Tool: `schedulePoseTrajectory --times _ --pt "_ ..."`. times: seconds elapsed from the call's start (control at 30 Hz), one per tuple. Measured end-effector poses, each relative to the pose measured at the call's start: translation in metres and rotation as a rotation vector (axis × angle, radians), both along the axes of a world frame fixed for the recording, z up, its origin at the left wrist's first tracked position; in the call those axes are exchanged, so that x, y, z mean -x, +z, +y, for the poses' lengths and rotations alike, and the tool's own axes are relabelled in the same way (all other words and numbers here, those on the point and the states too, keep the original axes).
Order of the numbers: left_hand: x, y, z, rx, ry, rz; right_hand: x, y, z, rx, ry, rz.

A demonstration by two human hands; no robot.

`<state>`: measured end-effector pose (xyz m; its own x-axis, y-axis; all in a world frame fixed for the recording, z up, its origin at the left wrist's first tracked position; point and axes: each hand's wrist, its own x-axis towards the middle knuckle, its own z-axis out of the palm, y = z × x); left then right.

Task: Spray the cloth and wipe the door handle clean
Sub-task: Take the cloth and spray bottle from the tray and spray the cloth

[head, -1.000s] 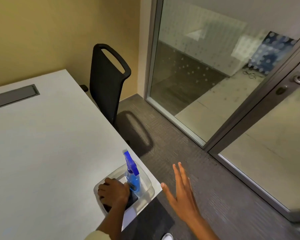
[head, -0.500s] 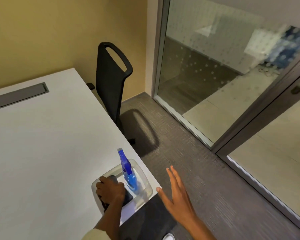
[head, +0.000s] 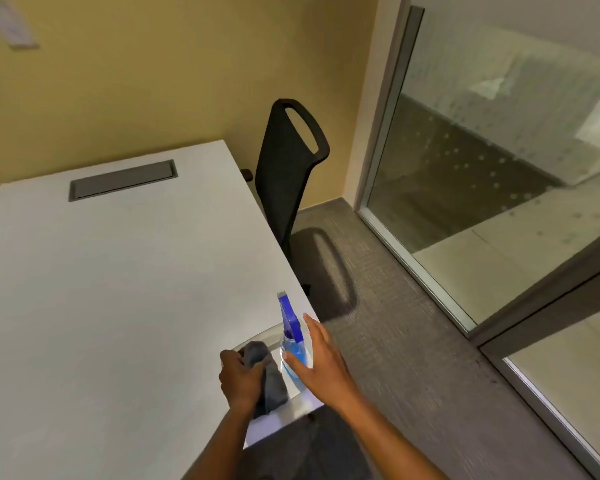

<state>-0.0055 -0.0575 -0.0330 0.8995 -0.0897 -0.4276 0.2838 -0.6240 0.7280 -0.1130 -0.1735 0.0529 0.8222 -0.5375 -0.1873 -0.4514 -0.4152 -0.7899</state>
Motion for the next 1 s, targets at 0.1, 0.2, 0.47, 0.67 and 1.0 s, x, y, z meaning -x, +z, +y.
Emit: schedulePoseTrajectory --times 0.1,0.2,0.47,0.67,1.0 --pt "-0.001 0.000 0.013 0.099 0.039 0.023 -0.012 -0.002 0.002 -0.048 -0.013 -0.034" --pt "-0.003 0.008 0.028 0.234 0.081 0.069 -0.023 -0.007 0.003 -0.103 -0.053 -0.023" --pt "-0.005 0.034 0.063 0.954 0.428 0.690 -0.035 -0.019 -0.002 -0.131 -0.050 -0.058" --pt "0.005 0.056 0.066 1.143 0.560 0.927 -0.029 -0.007 -0.010 -0.203 0.003 -0.110" --pt "-0.004 0.067 0.056 1.200 0.410 0.982 -0.008 0.079 -0.022 -0.155 -0.042 -0.294"
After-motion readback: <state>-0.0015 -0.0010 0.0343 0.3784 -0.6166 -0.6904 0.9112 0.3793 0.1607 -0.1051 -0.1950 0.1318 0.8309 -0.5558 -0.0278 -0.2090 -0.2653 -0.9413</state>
